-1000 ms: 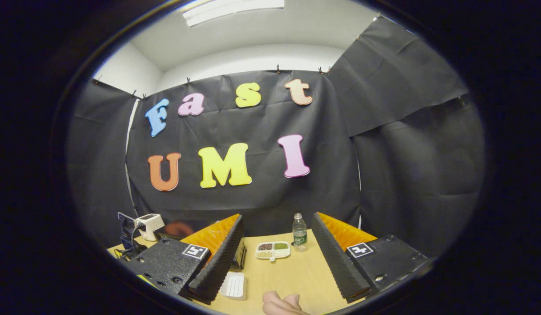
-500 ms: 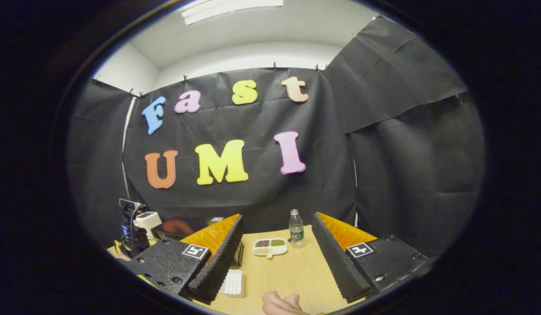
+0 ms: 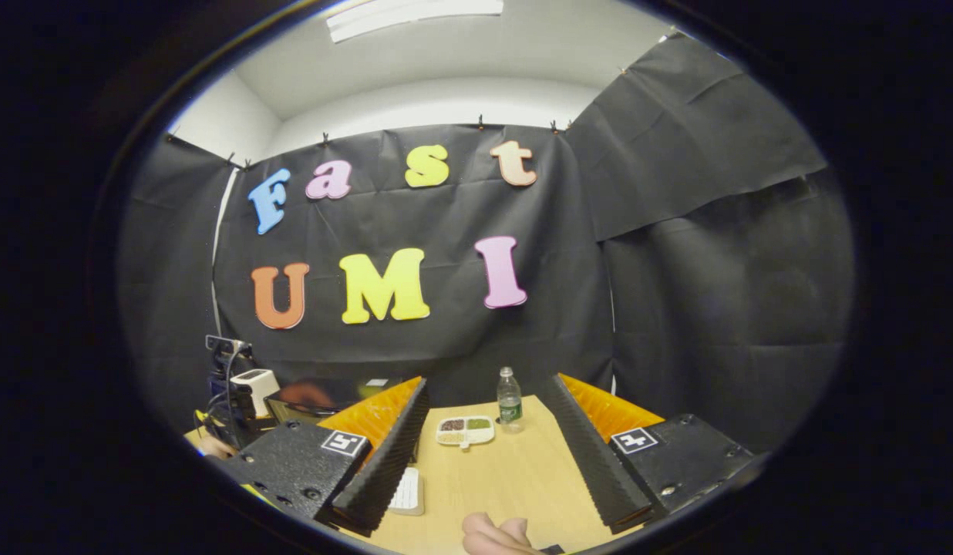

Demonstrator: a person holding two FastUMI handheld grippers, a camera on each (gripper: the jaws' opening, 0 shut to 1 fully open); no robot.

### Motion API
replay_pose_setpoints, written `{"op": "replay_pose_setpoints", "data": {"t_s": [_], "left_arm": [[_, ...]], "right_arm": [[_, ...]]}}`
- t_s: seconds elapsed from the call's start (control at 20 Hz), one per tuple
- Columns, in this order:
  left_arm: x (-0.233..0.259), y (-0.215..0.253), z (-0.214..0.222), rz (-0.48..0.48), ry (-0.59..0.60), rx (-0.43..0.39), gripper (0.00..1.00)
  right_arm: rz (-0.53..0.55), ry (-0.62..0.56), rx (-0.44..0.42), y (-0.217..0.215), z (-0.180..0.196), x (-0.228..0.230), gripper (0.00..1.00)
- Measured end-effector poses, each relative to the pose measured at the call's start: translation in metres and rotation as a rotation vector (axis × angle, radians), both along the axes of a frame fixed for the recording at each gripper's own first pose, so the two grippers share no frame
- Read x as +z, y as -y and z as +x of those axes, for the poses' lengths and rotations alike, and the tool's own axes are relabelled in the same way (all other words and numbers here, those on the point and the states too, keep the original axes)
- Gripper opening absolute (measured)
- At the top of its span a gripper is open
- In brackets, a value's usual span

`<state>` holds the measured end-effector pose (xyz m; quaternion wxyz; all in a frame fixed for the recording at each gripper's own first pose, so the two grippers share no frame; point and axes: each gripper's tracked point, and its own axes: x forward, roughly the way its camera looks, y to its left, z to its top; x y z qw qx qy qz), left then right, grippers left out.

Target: Open the electric oven with the left hand, put the food in, and close the electric oven.

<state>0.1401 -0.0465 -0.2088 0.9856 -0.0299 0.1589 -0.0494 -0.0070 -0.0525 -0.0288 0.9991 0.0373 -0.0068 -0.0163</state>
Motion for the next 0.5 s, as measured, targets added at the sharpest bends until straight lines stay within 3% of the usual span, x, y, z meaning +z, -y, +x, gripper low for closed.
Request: {"op": "replay_pose_setpoints", "data": {"t_s": [0.25,0.3,0.35,0.5], "left_arm": [[0.059,-0.011,-0.037,0.007,0.104,0.020,0.97],[0.073,-0.012,-0.045,0.004,0.129,0.022,0.97],[0.088,-0.015,-0.053,0.005,0.158,0.034,0.97],[0.132,-0.025,-0.079,0.030,0.259,0.070,0.97]], "right_arm": [[0.001,0.010,-0.001,-0.003,-0.017,0.004,1.00],[0.000,0.014,-0.003,-0.003,-0.020,0.007,0.89],[-0.002,0.018,-0.005,-0.003,-0.023,0.009,1.00],[-0.007,0.028,0.001,-0.006,-0.031,0.014,1.00]]}}
